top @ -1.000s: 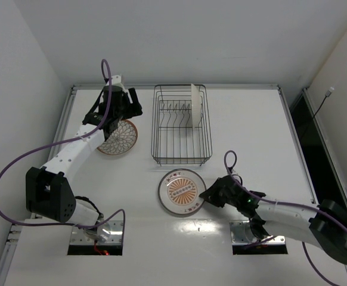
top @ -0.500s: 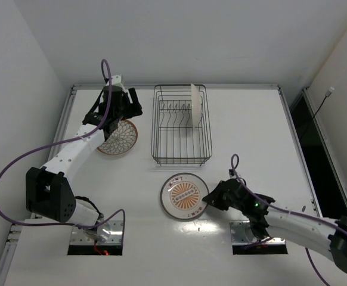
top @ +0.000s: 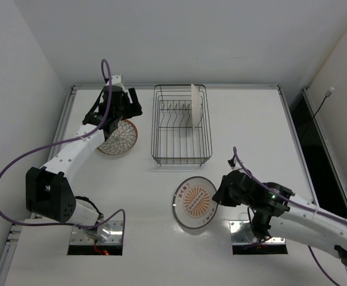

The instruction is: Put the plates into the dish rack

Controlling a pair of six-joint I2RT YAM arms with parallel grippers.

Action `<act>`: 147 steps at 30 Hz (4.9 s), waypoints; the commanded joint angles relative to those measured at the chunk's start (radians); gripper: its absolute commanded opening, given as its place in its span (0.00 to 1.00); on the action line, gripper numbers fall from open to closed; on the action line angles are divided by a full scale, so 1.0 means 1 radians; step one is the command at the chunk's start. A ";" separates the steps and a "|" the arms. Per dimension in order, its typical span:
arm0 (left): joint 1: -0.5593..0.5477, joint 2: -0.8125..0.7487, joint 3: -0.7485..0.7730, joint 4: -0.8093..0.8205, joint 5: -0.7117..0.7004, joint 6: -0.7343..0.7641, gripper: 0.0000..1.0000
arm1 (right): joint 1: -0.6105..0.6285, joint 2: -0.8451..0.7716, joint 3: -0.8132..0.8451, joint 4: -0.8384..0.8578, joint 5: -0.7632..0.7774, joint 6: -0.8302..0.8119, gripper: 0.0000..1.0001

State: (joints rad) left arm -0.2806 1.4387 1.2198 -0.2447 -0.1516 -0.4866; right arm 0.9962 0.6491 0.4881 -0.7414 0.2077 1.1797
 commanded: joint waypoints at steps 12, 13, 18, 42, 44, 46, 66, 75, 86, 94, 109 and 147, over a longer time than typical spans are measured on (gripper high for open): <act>-0.002 0.008 -0.002 0.036 -0.012 0.006 0.67 | 0.030 0.320 0.786 -0.366 0.549 -0.224 0.00; -0.002 0.008 -0.002 0.036 -0.012 0.006 0.67 | 0.030 0.320 0.823 -0.366 0.550 -0.224 0.00; -0.002 0.017 -0.002 0.036 -0.012 0.006 0.67 | 0.030 0.655 1.117 -0.424 0.807 -0.278 0.00; -0.002 0.008 0.007 0.036 -0.022 0.006 0.67 | -0.080 1.432 1.678 0.031 1.294 -0.860 0.00; -0.002 0.008 0.007 0.036 -0.022 0.006 0.67 | -0.090 1.455 1.669 0.171 1.306 -0.994 0.00; -0.002 0.008 0.007 0.027 -0.022 0.006 0.67 | -0.099 1.498 1.669 0.300 1.316 -1.114 0.00; -0.002 -0.011 0.017 0.018 -0.069 0.016 0.68 | -0.180 1.722 1.690 0.642 1.369 -1.468 0.00; -0.002 -0.011 0.017 0.018 -0.069 0.016 0.68 | -0.189 1.765 1.719 0.508 1.282 -1.359 0.00; -0.002 -0.011 0.017 0.018 -0.078 0.016 0.68 | -0.189 1.698 1.707 0.539 1.311 -1.353 0.00; -0.002 -0.011 0.017 0.018 -0.078 0.016 0.68 | -0.199 1.698 1.718 0.554 1.290 -1.366 0.00; -0.002 -0.011 0.017 0.018 -0.088 0.025 0.68 | -0.329 1.545 1.667 0.125 1.007 -0.905 0.00; -0.002 -0.011 0.017 0.018 -0.115 0.025 0.68 | -0.331 1.646 1.788 0.025 0.891 -0.827 0.50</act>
State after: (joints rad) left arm -0.2806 1.4574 1.2198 -0.2550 -0.2375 -0.4744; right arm 0.6613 2.3230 2.2288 -0.7200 1.1038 0.3218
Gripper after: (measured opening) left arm 0.678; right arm 0.501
